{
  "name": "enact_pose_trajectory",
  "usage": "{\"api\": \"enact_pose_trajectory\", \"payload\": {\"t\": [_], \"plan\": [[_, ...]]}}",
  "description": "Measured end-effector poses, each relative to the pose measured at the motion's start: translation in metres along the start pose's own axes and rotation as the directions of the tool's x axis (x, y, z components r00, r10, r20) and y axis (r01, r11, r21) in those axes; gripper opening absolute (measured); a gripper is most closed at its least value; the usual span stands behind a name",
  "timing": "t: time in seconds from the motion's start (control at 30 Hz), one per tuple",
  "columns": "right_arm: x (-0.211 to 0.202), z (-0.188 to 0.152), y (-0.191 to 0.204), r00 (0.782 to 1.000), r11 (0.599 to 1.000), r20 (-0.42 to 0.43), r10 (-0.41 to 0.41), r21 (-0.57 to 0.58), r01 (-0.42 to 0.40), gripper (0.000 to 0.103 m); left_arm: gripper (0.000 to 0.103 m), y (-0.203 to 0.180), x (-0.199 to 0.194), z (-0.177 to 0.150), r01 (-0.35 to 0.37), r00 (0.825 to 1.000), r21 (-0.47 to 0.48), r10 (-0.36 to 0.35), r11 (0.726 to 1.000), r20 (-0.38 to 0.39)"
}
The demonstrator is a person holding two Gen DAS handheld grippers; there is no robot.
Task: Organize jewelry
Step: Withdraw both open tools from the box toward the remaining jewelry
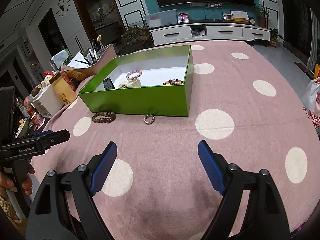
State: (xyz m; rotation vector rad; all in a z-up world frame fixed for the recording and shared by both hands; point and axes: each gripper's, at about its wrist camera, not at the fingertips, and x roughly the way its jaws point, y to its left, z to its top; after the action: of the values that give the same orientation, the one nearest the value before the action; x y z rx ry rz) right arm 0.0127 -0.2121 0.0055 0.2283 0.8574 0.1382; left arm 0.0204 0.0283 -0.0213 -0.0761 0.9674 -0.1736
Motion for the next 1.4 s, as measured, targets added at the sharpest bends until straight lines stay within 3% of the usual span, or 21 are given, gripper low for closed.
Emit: {"api": "enact_pose_trajectory", "payload": {"t": [0.63, 1.17, 1.4], "plan": [[0.033, -0.005, 0.005, 0.999, 1.000, -0.039, -0.021, 0.000, 0.021, 0.083, 0.101, -0.001, 0.018, -0.004, 0.025, 0.999, 0.029, -0.025, 0.999, 0.019], [0.077, 0.006, 0.021, 0.995, 0.997, -0.091, -0.033, -0.066, 0.027, 0.083, 0.101, 0.018, 0.042, 0.007, 0.081, 0.996, 0.024, -0.082, 0.996, 0.043], [0.103, 0.015, 0.029, 0.994, 0.996, -0.105, -0.043, -0.088, 0.034, 0.066, 0.101, 0.026, 0.053, 0.012, 0.108, 0.993, 0.012, -0.109, 0.994, 0.040]]}}
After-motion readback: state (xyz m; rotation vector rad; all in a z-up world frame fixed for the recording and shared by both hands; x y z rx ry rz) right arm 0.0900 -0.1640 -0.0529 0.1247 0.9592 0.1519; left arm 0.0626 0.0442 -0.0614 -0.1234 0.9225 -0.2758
